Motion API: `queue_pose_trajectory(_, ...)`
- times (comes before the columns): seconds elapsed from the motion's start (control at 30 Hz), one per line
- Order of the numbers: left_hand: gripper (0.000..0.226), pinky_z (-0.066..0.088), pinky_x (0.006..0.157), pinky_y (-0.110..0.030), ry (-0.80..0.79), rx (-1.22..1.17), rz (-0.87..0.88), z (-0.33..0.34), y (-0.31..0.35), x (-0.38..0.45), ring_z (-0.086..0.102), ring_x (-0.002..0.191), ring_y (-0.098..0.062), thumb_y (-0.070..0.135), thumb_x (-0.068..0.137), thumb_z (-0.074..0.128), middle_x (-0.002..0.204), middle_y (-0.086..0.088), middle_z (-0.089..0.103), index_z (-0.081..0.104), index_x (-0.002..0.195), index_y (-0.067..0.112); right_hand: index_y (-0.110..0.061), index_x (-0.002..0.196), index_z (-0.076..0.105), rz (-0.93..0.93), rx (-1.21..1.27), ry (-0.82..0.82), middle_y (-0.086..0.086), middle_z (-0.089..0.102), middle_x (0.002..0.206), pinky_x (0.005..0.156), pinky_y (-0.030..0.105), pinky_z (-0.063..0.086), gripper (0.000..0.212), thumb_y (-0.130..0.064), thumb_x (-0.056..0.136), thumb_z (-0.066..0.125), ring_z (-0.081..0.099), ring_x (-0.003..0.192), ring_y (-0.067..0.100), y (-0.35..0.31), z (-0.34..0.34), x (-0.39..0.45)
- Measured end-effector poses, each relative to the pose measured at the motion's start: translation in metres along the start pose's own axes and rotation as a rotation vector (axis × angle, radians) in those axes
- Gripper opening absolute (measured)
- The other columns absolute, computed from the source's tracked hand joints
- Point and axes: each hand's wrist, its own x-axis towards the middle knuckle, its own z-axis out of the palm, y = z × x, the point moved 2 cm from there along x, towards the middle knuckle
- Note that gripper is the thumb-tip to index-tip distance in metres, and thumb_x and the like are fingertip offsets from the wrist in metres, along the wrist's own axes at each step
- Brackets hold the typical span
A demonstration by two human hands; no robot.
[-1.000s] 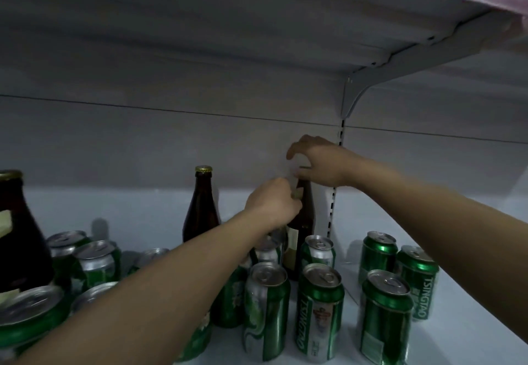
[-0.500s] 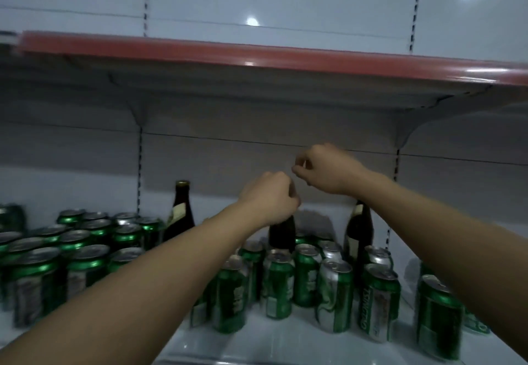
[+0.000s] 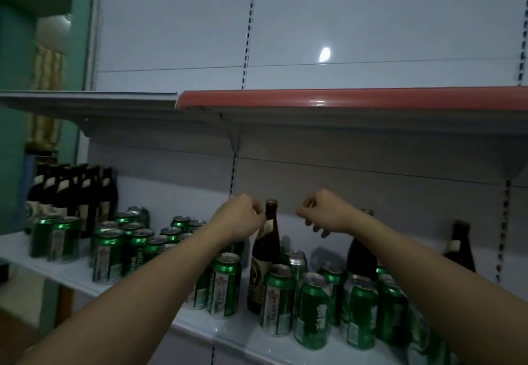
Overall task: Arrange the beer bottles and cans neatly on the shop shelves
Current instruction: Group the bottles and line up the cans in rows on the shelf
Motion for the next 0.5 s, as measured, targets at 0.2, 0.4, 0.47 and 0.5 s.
queue_pose_trajectory(0.2, 0.045, 0.048, 0.083, -0.029, -0.135, -0.192, -0.038, 0.024, -0.036, 0.017, 0.06, 0.102, -0.018, 0.039, 0.092, 0.063, 0.116, -0.003, 0.062, 0.054, 0.131, 0.018, -0.003, 0.12, 0.054, 0.077, 0.222, -0.003, 0.026, 0.057, 0.121, 0.084, 0.046, 0.059, 0.048, -0.047, 0.1, 0.05, 0.062, 0.103, 0.036, 0.003, 0.054, 0.025)
queue_pose_trajectory(0.4, 0.057, 0.051, 0.089, -0.034, -0.404, -0.328, 0.053, 0.041, -0.057, 0.049, 0.062, 0.106, -0.015, 0.035, 0.087, 0.072, 0.116, 0.001, 0.061, 0.047, 0.136, 0.021, -0.021, 0.123, 0.054, 0.037, 0.302, 0.078, 0.0, 0.064, 0.109, 0.087, 0.048, 0.057, 0.043, -0.055, 0.097, 0.048, 0.064, 0.096, 0.018, 0.001, 0.086, 0.052)
queue_pose_trajectory(0.47, 0.052, 0.053, 0.09, -0.035, -0.477, -0.367, 0.092, 0.048, -0.063, 0.058, 0.065, 0.099, -0.011, 0.029, 0.086, 0.074, 0.109, 0.003, 0.064, 0.051, 0.132, 0.02, -0.022, 0.118, 0.055, 0.023, 0.329, 0.122, -0.003, 0.067, 0.099, 0.084, 0.048, 0.058, 0.034, -0.049, 0.098, 0.052, 0.066, 0.091, 0.015, 0.003, 0.094, 0.057)
queue_pose_trajectory(0.5, 0.052, 0.054, 0.09, -0.034, -0.499, -0.388, 0.109, 0.054, -0.067, 0.062, 0.066, 0.097, -0.011, 0.027, 0.085, 0.075, 0.108, 0.002, 0.066, 0.052, 0.131, 0.017, -0.022, 0.116, 0.056, 0.022, 0.348, 0.146, -0.003, 0.068, 0.095, 0.082, 0.048, 0.059, 0.029, -0.045, 0.098, 0.053, 0.067, 0.088, 0.014, 0.004, 0.097, 0.058)
